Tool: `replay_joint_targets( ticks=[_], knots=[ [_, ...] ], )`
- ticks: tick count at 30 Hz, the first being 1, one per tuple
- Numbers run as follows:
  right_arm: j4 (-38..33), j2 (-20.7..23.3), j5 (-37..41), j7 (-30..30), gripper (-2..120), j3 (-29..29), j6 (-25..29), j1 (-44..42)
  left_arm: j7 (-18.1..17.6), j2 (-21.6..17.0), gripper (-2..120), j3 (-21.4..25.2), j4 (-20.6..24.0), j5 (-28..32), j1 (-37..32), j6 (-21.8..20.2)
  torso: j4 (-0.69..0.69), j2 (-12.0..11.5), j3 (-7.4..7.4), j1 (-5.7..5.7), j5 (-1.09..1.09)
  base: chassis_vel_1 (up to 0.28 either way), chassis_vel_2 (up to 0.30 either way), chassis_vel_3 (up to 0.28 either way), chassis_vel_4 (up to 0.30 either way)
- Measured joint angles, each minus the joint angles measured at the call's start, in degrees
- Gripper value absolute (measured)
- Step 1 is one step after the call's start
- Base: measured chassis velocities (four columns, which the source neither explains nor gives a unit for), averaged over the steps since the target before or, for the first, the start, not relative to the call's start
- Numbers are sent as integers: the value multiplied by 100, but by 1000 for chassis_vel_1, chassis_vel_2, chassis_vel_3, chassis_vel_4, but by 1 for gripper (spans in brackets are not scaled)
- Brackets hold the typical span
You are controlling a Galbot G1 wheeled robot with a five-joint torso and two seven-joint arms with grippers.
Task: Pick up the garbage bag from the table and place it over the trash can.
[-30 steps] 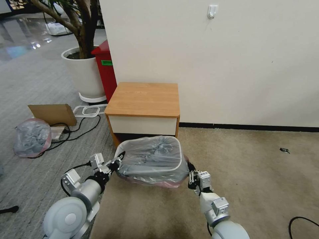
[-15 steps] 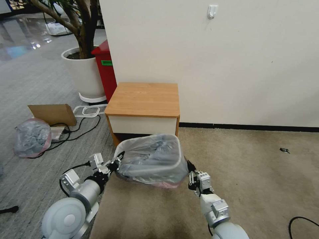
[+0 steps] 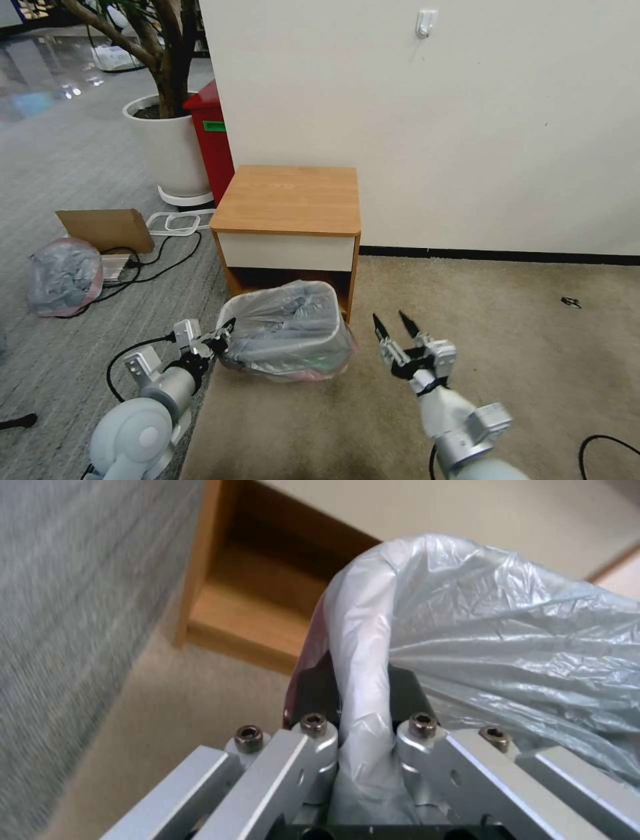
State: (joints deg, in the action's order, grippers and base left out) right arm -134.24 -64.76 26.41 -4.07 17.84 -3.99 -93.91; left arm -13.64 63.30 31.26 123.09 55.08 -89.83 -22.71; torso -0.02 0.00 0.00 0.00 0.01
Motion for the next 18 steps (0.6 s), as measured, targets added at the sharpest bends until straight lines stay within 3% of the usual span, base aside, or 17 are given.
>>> replay_joint_targets(
  ticks=[1, 3, 5, 6, 7, 9, 11, 13, 18],
  knots=[
    [-167, 451, 44, 237, 81, -88, -409, 452, 29, -97, 6, -64, 128, -230, -42, -2, 0, 0, 0, 0, -1, 0, 0, 0, 0],
    [-190, 571, 49, 320, 82, -138, -530, 603, 33, -136, 6, -83, 173, -302, -52, -6, 1, 0, 0, 0, -2, 0, 0, 0, 0],
    [-169, 1354, 124, 756, 94, -857, -1606, 2187, 89, -375, 6, -137, 426, -815, -112, -12, 2, 0, 0, 0, 0, 0, 0, 0, 0],
    [-116, 1534, 225, 819, 90, -1213, -1958, 2772, 111, -449, 6, -137, 518, -971, -140, -10, 4, 0, 1, 0, 0, 0, 0, 0, 0],
    [-116, 1534, 225, 819, 90, -1213, -1958, 2772, 111, -449, 6, -137, 518, -971, -140, -10, 4, 0, 1, 0, 0, 0, 0, 0, 0],
    [43, 1804, 507, 862, 80, -2155, -2704, 4129, 146, -582, 6, -133, 730, -1309, -226, 22, 5, 0, 1, 0, -2, 0, 0, 0, 0],
    [83, 1831, 604, 886, 76, -2418, -2970, 4465, 152, -612, 6, -127, 797, -1404, -255, 38, 5, 0, 1, 0, -3, 0, 0, 0, 0],
    [208, 1826, 658, 1010, 64, -3143, -3621, 5187, 162, -658, 6, -104, 983, -1682, -328, 84, 3, 0, 1, 0, -2, 0, 0, 0, 0],
    [449, 1626, 384, 1097, 47, -3827, -3745, 5631, 185, -617, 6, -94, 1140, -2002, -402, 127, 2, 0, 1, 0, -1, 0, 0, 0, 0]
  ],
)
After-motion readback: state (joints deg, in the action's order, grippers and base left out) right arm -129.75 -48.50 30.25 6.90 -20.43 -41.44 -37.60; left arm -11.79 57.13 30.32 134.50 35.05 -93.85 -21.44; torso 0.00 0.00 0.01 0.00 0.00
